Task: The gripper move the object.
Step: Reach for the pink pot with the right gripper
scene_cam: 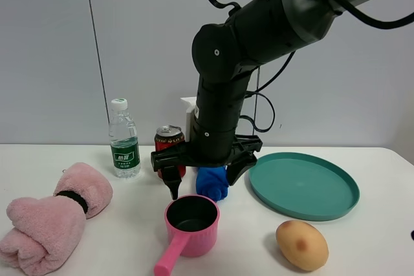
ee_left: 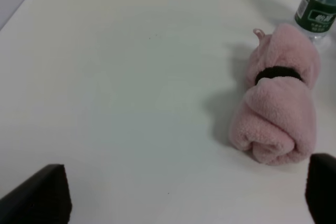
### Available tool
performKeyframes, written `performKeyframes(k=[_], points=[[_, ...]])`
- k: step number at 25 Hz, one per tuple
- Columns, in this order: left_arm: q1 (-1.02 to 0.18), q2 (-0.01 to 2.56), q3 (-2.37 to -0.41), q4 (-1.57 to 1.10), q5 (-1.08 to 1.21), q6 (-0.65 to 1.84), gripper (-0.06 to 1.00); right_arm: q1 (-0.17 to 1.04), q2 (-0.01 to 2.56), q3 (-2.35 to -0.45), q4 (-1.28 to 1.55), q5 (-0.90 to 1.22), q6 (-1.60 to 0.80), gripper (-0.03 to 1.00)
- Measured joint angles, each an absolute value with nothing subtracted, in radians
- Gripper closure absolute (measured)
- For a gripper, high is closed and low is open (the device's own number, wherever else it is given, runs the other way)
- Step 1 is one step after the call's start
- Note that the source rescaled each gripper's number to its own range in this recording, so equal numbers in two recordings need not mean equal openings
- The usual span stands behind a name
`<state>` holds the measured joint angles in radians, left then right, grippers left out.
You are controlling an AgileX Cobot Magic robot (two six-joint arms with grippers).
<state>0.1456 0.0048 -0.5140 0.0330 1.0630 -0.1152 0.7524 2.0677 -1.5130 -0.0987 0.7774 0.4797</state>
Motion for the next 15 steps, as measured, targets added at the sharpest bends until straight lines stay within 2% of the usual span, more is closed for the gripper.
performKeyframes(k=[15], points=[[0.146, 0.005, -0.514, 0.033, 1.063, -0.115, -0.06, 0.743, 2.068, -1.434, -0.134, 0.824, 0.520, 0.05]])
